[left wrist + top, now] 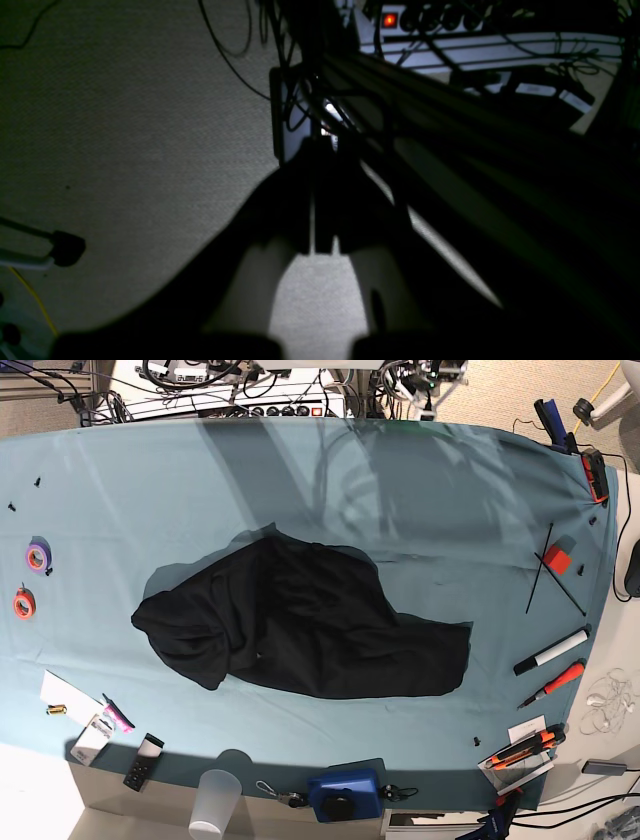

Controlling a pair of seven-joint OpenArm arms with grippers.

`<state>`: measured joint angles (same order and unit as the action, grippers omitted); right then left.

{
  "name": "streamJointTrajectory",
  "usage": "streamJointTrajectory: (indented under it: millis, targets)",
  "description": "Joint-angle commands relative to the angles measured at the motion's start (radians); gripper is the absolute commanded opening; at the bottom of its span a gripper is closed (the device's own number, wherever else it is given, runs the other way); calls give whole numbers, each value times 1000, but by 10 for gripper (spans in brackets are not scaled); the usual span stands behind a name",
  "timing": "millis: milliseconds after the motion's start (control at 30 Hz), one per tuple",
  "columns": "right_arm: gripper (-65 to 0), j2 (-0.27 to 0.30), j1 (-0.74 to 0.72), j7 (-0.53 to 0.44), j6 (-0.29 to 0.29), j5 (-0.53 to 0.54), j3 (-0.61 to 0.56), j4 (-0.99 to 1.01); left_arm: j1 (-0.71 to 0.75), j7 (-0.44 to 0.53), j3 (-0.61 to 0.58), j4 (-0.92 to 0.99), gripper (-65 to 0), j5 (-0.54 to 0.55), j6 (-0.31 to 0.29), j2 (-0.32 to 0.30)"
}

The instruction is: Layout the t-shirt on the table in an organized manner, then fold the t-shirt properly

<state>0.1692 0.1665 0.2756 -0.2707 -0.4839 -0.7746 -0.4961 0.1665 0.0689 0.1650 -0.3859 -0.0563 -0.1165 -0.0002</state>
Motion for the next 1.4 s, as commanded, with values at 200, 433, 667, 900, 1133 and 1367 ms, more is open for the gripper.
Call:
streamJointTrajectory:
  millis: [200,433,667,900,1133,1367]
  targets:
    - [-650,8,3,13,-5,1,4,-6,3,10,-1,-5,-650,0,-7,2]
    - [-650,8,3,13,-5,1,4,-6,3,10,-1,-5,-650,0,-15,3]
    - [-650,8,3,13,-5,1,4,-6,2,10,-1,-5,-650,0,-14,3]
    - [-650,8,3,12,-5,1,4,-6,2,10,-1,-5,-650,0,-14,3]
    - [-650,8,3,13,-5,1,4,-6,3,10,-1,-5,-650,0,-14,3]
    - [-650,9,17,46,-3,1,4,-6,17,10,-1,-7,-650,0,-14,-4]
